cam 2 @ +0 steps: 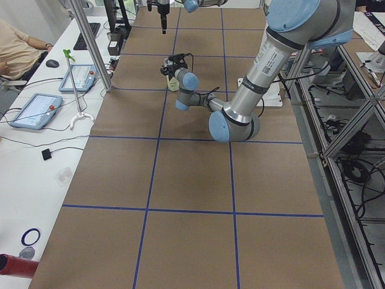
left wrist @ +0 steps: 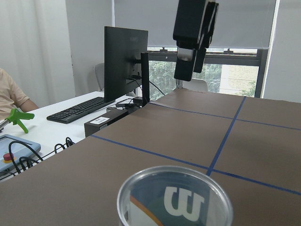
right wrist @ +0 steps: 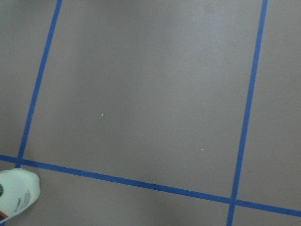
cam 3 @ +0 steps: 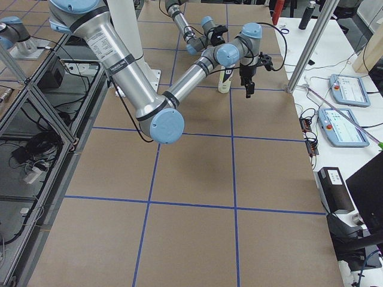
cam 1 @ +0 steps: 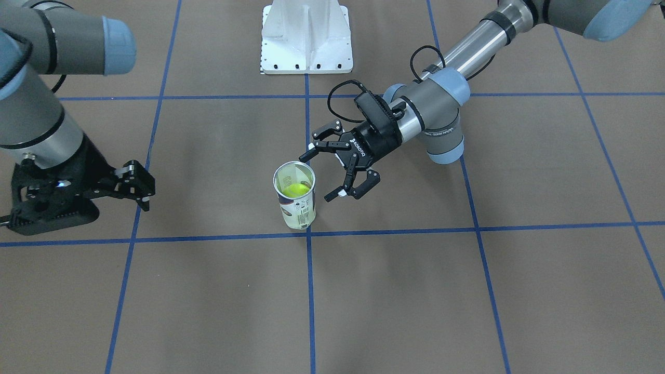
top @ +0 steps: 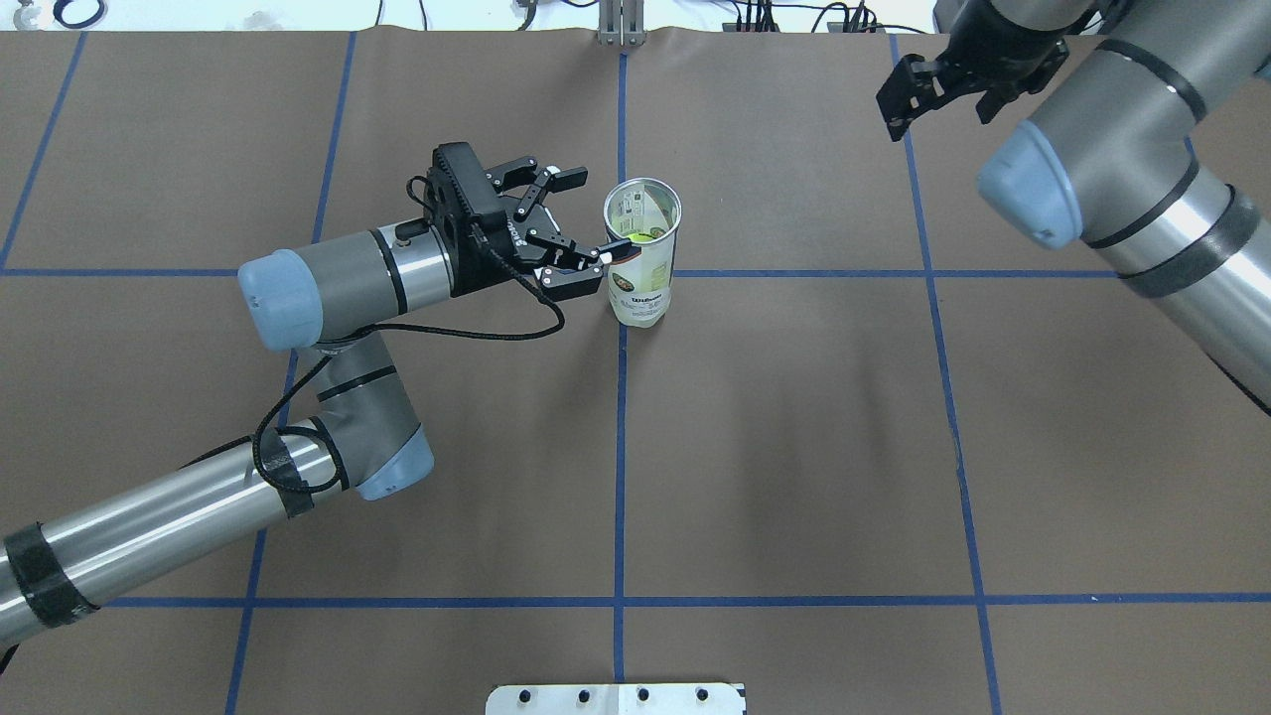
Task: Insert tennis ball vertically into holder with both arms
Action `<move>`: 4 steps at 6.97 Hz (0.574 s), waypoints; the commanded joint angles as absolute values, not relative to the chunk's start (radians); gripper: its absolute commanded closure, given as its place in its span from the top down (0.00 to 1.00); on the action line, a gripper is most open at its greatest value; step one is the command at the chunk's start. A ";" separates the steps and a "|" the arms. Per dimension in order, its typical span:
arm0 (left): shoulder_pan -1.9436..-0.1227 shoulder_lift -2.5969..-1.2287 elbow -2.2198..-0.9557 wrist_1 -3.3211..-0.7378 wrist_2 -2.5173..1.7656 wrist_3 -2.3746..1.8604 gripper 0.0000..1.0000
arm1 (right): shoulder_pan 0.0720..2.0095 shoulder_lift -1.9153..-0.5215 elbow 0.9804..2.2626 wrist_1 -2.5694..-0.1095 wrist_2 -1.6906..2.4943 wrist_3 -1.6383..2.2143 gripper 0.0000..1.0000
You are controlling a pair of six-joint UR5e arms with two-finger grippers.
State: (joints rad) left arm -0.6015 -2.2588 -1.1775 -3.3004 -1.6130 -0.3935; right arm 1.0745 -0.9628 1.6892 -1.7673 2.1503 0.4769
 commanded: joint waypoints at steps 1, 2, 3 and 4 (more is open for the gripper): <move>-0.636 -2.211 -1.183 -3.410 -1.614 -0.443 0.99 | 1.188 -1.046 1.643 -1.767 2.207 0.251 1.00; -0.655 -2.162 -1.221 -3.428 -1.614 -0.448 0.99 | 1.239 -1.083 1.623 -1.767 2.223 0.162 1.00; -0.687 -2.093 -1.264 -3.428 -1.612 -0.454 0.99 | 1.294 -1.127 1.587 -1.766 2.249 0.070 1.00; -0.727 -2.022 -1.275 -3.427 -1.612 -0.486 0.99 | 1.345 -1.172 1.548 -1.767 2.250 -0.014 1.00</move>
